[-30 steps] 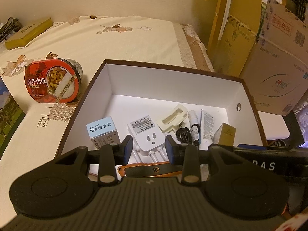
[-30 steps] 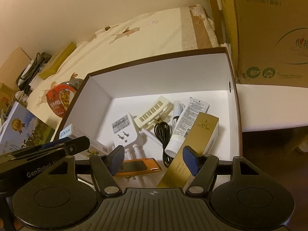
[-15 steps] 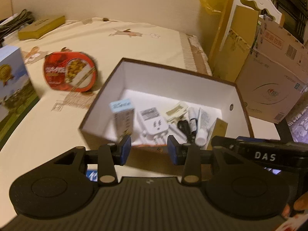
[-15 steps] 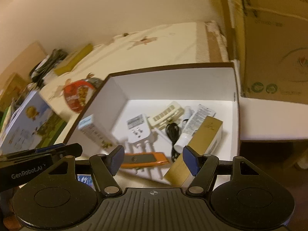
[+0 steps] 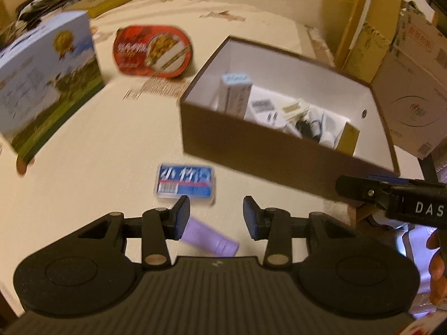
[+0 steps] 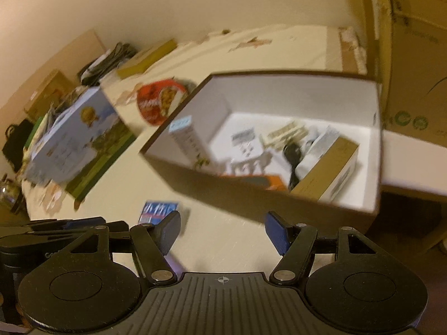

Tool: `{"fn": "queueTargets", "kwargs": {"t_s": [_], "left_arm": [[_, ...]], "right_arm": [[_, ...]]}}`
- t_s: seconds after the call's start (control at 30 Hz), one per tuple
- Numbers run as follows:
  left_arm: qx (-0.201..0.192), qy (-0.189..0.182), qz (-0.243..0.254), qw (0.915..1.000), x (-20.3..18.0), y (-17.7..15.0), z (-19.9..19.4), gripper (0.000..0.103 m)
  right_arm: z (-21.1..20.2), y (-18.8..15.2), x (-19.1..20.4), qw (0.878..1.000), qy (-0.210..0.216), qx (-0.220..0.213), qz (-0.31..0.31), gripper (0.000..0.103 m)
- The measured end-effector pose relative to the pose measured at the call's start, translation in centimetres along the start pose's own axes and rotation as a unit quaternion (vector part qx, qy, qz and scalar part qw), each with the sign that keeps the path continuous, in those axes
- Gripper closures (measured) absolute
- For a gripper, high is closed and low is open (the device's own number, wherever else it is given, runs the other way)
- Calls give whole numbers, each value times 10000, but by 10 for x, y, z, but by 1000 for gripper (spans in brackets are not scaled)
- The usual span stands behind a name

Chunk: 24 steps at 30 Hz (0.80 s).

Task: Organize rigid objects
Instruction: 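Withdraw both grippers from the shoebox toward the purple tube and floss box, then grasp the purple tube with the left gripper while the right gripper approaches the floss box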

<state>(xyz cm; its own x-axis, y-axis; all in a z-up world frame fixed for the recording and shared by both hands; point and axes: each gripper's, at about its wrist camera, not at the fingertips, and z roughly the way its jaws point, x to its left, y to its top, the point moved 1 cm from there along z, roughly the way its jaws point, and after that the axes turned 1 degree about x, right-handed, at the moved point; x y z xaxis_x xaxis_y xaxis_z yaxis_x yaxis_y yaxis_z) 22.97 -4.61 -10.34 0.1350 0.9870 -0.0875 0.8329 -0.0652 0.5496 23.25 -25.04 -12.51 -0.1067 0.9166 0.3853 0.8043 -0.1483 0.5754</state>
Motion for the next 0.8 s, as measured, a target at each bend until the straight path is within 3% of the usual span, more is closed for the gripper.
{"fn": "queueTargets", "kwargs": {"t_s": [0.33,0.8], "left_arm": [[497,205,-371,9979,23,-38,13,66],[937,109,-1096,9895,26,-49,53,59]], "right_arm": [[30,-33,17,9979,108,603,-208,39],[63,-49,6,9947,-145,993,-209,39]]}}
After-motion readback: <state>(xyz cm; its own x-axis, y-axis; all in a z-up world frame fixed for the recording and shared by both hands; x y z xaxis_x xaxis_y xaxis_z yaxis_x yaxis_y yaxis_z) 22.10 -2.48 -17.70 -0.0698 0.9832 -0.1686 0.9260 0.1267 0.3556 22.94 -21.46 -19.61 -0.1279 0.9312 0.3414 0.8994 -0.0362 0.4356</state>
